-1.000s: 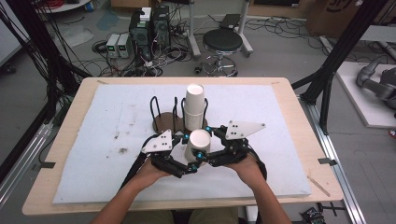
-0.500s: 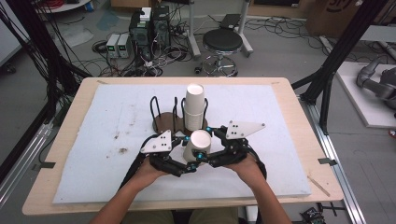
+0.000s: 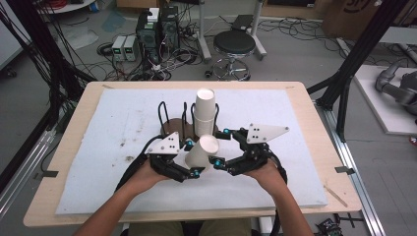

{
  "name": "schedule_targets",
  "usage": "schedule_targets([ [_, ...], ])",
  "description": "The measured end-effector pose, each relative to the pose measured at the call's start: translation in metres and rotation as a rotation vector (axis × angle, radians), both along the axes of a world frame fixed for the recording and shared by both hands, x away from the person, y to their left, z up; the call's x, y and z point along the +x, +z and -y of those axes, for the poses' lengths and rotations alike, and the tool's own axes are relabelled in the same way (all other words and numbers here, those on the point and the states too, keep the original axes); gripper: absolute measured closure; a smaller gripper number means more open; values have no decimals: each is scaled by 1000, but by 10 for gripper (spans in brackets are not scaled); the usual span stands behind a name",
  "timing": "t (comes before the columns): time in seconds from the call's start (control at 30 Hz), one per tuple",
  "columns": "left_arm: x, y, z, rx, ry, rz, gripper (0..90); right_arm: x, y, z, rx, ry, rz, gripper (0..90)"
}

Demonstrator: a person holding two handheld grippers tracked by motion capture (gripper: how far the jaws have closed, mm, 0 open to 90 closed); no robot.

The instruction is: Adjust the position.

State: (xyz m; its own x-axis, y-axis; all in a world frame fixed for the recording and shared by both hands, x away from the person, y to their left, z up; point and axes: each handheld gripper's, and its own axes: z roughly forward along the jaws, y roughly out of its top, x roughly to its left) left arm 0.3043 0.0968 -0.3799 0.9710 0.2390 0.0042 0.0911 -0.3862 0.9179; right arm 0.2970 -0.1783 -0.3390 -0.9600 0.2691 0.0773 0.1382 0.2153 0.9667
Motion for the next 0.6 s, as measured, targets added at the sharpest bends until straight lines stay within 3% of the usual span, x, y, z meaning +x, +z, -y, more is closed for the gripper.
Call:
schedule_targets([
  [0.07,2,7,-2,53,-13,3,296,0,2,1,-14,1,7,209],
  [0.2,2,14,-2,59,-27,9,294,2,3,2,-25,0,-2,209],
  [0.33,3,18,0,121,-40,21,296,5,5,5,-34,3,7,209],
  [0.6,6,28,0,215,-62,28,297,10,14,8,-114,34,12,209],
])
